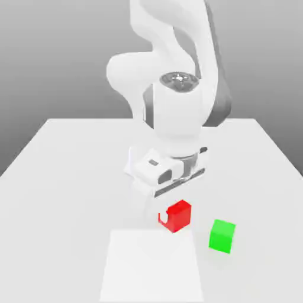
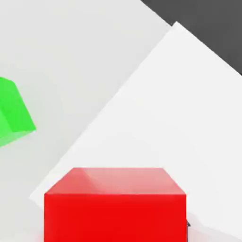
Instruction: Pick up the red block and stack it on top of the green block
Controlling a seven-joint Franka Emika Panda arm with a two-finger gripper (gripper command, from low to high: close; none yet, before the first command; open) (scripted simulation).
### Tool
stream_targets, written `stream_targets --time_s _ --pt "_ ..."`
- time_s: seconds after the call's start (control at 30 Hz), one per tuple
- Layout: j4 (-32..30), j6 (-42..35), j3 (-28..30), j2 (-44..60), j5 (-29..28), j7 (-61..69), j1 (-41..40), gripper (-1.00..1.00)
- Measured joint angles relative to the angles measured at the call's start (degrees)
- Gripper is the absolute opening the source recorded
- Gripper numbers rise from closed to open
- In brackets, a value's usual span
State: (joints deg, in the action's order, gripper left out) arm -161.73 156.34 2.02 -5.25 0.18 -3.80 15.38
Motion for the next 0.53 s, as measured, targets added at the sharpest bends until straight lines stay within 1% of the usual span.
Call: stream_targets --time_s 0.2,0.3,0.43,0.47,0.53 --pt "0.7 -2.8 -4.2 -2.2 0.6 16.7 8.0 -1.00" --pt "1.1 0.7 -4.7 1.7 0.8 18.7 9.1 -1.00" --pt "1.3 7.7 -4.0 9.0 -0.4 18.2 9.7 -1.00" --pt "1.3 8.9 -3.8 10.2 -0.7 17.9 9.7 1.00" --pt "1.3 8.9 -3.8 10.2 -0.7 17.9 9.7 1.00"
